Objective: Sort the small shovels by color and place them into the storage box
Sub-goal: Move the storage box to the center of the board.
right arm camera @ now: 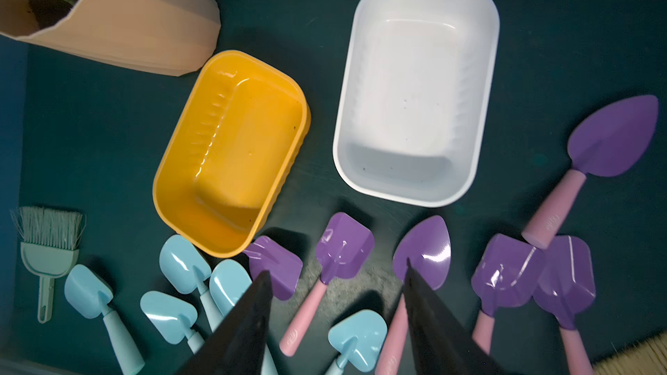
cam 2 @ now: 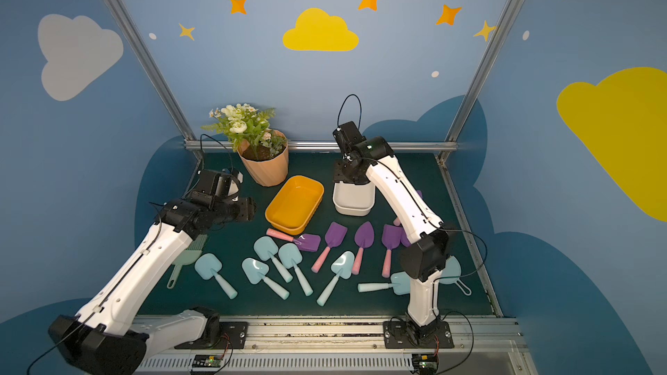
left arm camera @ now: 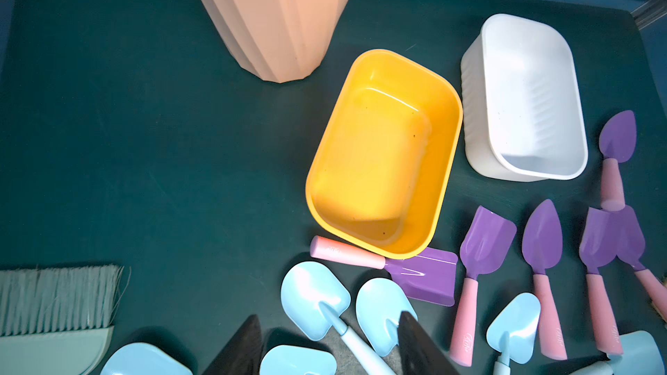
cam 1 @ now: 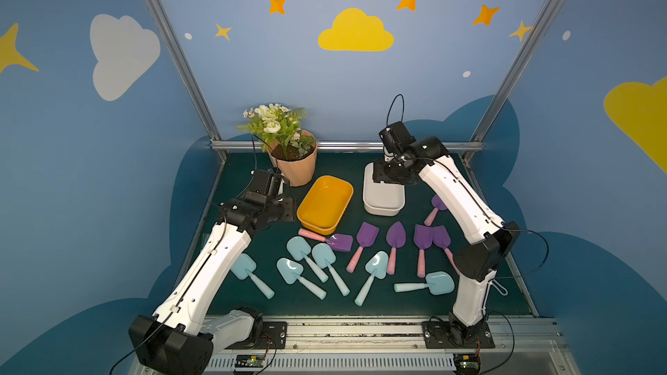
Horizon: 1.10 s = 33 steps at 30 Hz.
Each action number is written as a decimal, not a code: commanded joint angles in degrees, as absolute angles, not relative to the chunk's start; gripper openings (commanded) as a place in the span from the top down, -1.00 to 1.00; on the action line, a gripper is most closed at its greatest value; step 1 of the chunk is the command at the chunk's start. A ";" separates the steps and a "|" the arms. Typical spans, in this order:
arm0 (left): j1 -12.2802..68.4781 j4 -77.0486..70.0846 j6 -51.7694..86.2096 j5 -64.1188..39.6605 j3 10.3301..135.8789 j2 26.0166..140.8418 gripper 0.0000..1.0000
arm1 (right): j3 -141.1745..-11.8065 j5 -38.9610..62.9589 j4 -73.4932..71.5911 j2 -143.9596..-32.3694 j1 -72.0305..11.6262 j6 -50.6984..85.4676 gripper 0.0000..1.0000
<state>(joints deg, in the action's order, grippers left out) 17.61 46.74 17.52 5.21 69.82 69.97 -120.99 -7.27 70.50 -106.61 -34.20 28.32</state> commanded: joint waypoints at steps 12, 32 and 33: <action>17.40 45.60 5.18 6.71 90.43 105.67 -0.22 | -105.67 -9.54 70.55 -99.11 -33.68 28.62 -0.22; 16.96 49.57 2.59 7.67 98.64 121.90 0.48 | -102.66 -8.71 70.63 -100.27 -29.29 24.44 -0.24; 16.98 49.57 3.16 7.49 98.64 121.84 0.53 | -102.66 -8.50 70.60 -100.45 -29.11 24.35 -0.24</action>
<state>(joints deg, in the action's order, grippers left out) 16.88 48.38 2.00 9.39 96.97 121.25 -103.15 -9.32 70.22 -99.63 -29.63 25.30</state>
